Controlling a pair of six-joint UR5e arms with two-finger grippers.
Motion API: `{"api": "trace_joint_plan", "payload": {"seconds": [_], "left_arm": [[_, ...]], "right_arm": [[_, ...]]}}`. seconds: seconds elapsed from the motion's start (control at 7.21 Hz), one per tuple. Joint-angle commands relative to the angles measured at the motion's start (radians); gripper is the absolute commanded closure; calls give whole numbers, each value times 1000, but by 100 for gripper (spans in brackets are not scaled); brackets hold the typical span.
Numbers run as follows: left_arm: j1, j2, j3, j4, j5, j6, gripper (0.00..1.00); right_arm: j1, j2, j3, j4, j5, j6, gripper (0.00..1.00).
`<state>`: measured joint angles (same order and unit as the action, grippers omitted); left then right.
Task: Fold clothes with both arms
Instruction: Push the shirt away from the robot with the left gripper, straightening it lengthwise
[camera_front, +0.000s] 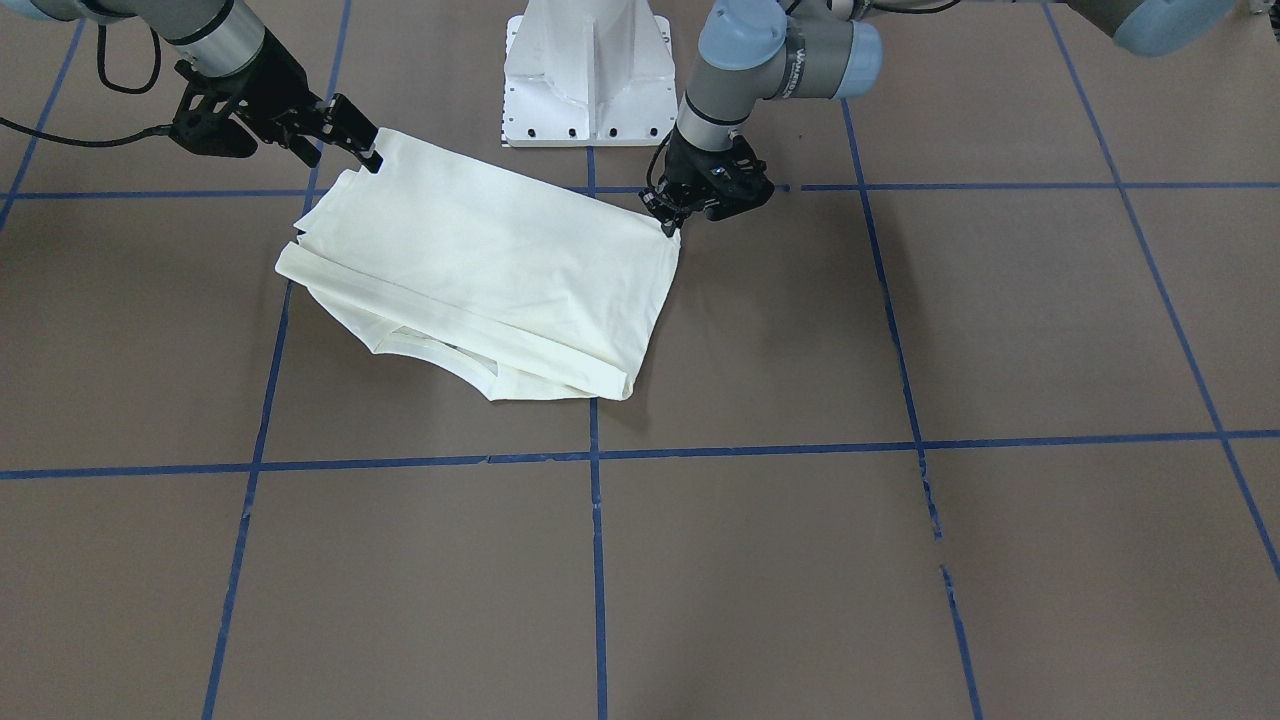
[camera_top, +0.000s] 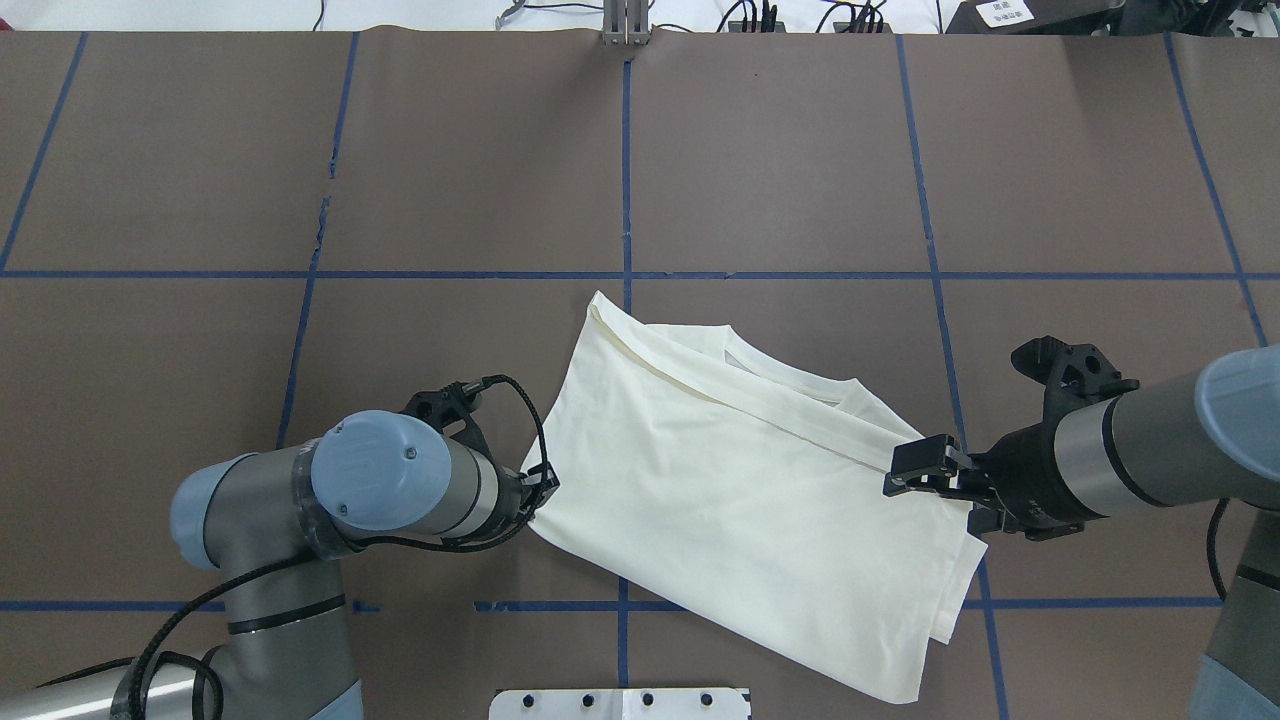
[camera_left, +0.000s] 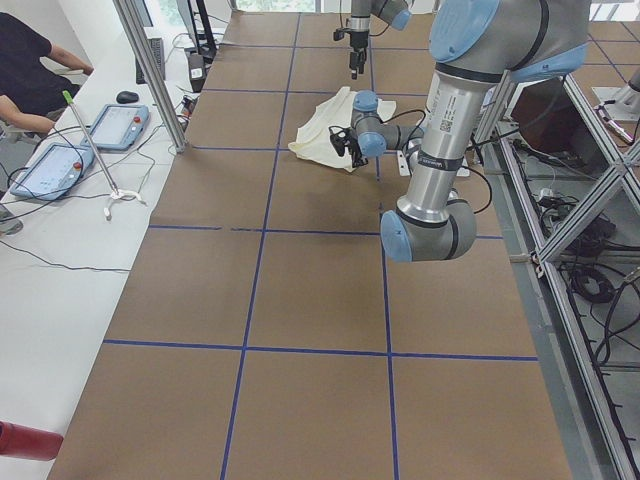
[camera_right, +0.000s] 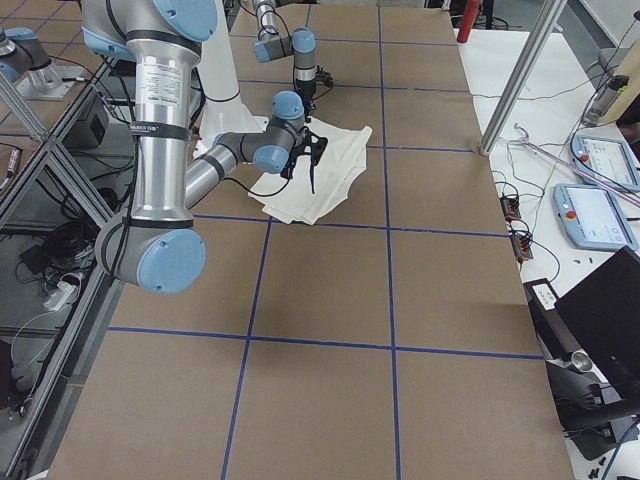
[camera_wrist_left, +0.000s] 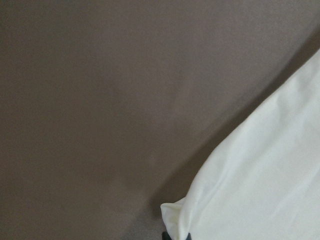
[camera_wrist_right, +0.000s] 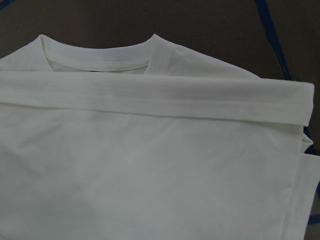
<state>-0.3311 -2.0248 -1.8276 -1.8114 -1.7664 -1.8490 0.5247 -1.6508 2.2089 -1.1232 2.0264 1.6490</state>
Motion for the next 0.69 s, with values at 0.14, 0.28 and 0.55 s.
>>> {"api": "trace_joint_plan", "payload": {"seconds": [0.14,0.28,0.55], "left_arm": [[-139,-37,49,14,-1,155,100],[-188,-101,159,4,-1,198,100],[-281,-196,319,-55,1,275,100]], "right_arm": [[3,-1,0,0,0,0,0],[5,-1,-2,0,0,0,0],[11,-1,-9,0,-3,0,0]]}}
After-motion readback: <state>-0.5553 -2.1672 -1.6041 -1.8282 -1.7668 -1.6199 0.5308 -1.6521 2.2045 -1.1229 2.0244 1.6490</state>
